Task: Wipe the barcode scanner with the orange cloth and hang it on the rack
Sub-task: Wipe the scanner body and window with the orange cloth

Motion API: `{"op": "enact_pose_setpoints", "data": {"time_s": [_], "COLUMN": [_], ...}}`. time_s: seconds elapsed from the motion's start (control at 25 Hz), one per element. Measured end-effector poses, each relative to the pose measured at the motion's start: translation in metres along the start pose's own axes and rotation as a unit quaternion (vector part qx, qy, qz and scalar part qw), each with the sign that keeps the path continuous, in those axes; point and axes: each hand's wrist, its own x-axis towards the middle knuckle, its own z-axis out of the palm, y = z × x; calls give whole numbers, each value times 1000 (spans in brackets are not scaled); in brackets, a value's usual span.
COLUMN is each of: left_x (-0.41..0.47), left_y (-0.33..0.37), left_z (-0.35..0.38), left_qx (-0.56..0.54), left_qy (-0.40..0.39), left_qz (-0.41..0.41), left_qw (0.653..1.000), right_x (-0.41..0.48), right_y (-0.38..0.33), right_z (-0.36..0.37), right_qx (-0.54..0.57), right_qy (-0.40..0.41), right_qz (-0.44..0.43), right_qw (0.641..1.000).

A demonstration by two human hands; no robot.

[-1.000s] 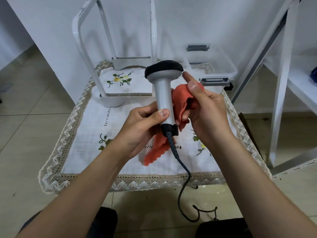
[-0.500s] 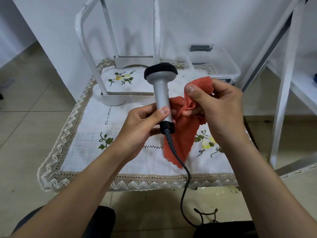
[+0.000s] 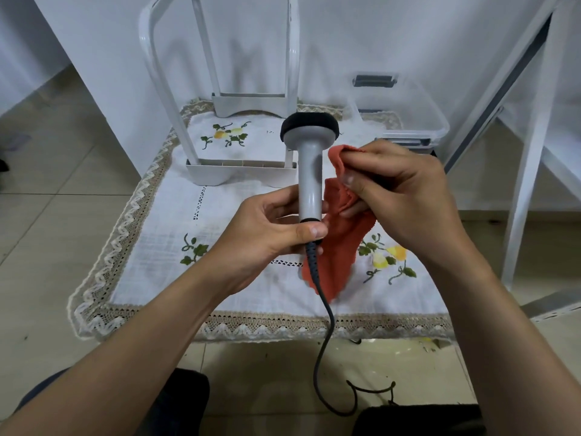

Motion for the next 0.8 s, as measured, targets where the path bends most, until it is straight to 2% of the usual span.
{"op": "enact_pose_setpoints", "data": {"time_s": [0.44,0.6,0.8], "left_x": [1,-1,-1], "left_y": [-6,-4,-8], "left_z": [-3,-3,1], "left_qx": [67,90,103], "left_qy": [26,31,41], "left_qz": [-14,-3,9], "left_qw": [997,995,994], "right_x": [2,1,2], "right_y": [0,-2,-3], "right_z": [-7,-9,-8], "right_qx": [-154,-162,-212], "right_qy": [-17,-7,-12], "right_qz": [-65,-49,-81], "right_qw": [986,986,974]}}
